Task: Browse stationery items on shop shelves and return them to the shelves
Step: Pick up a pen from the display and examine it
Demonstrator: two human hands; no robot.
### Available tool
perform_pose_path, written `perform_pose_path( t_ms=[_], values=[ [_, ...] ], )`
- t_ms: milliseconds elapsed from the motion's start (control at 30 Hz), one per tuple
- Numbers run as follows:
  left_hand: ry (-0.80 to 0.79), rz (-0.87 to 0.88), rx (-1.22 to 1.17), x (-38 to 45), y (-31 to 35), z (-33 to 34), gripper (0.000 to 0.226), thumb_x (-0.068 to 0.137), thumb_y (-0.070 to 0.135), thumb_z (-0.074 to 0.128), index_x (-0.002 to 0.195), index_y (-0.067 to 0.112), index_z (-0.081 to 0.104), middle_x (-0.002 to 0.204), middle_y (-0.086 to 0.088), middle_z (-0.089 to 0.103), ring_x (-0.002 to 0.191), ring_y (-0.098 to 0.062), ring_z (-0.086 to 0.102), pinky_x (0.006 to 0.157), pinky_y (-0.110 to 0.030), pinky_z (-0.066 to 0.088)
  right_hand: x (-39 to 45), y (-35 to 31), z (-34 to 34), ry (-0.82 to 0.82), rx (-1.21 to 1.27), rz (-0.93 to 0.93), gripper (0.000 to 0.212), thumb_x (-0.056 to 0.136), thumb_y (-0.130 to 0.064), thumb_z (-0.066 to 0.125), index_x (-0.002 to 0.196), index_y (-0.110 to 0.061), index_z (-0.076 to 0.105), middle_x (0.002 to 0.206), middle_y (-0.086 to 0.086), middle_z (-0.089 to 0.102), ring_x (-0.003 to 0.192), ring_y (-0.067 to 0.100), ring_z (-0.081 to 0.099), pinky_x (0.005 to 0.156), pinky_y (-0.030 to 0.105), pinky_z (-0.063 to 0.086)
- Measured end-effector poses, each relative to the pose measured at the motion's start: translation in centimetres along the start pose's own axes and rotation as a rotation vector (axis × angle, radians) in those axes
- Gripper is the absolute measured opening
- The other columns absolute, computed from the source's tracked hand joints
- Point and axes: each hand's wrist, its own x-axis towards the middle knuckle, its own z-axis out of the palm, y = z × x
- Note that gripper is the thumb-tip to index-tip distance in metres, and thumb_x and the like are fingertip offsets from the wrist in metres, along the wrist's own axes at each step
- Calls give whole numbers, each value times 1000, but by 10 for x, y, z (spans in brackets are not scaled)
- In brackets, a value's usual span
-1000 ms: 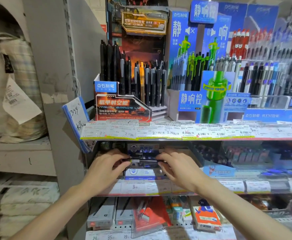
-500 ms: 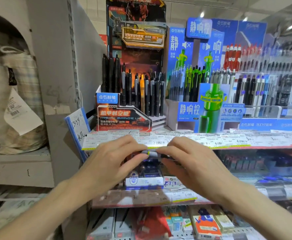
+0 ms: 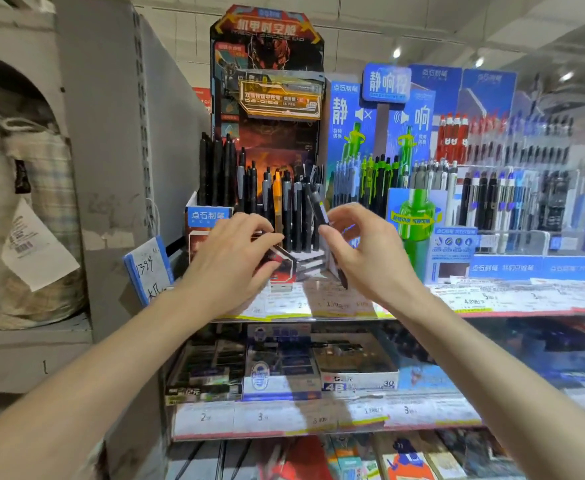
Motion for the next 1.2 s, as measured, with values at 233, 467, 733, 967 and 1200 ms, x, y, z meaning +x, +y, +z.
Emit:
perform_pose_path(
  t_ms=[233,467,733,967,1200],
  values=[
    [-10,-13,-6,-5,-2,4,42,89,38,61,126,19,61,119,2,58,113,-20,50,93,-38,43,36,-2,33,64,217,165,18,94,-34,59,106,-20,61,89,-11,65,85,15,67,76,44,60],
    [-15,-40,-12,-5,0,4,42,89,38,61,127,20,61,120,3,58,113,-19,50,93,-38,44,55,-8,53,63,196,203,20,99,-25,53,114,-13,58,101,-1,65,97,21,65,83,44,58],
    [-7,-52,-27,-6,0,6,42,89,37,62,127,19,60,120,2,58,113,-20,49,94,-39,44,58,-13,61,6,142,272,22,98,-29,52,114,-17,58,107,1,68,95,26,68,88,48,55],
    [9,-47,-55,-7,-2,8,46,88,36,62,130,18,59,121,2,58,113,-20,49,95,-39,44,48,-11,62,-60,28,269,19,93,-27,63,110,-18,67,100,-2,73,92,21,69,92,45,53],
    [16,-47,-79,-9,-3,9,46,88,36,60,130,18,58,122,3,57,114,-18,49,96,-37,42,46,-16,56,-133,-28,297,15,90,-17,64,91,-3,69,92,6,73,93,26,66,90,46,53]
  ],
)
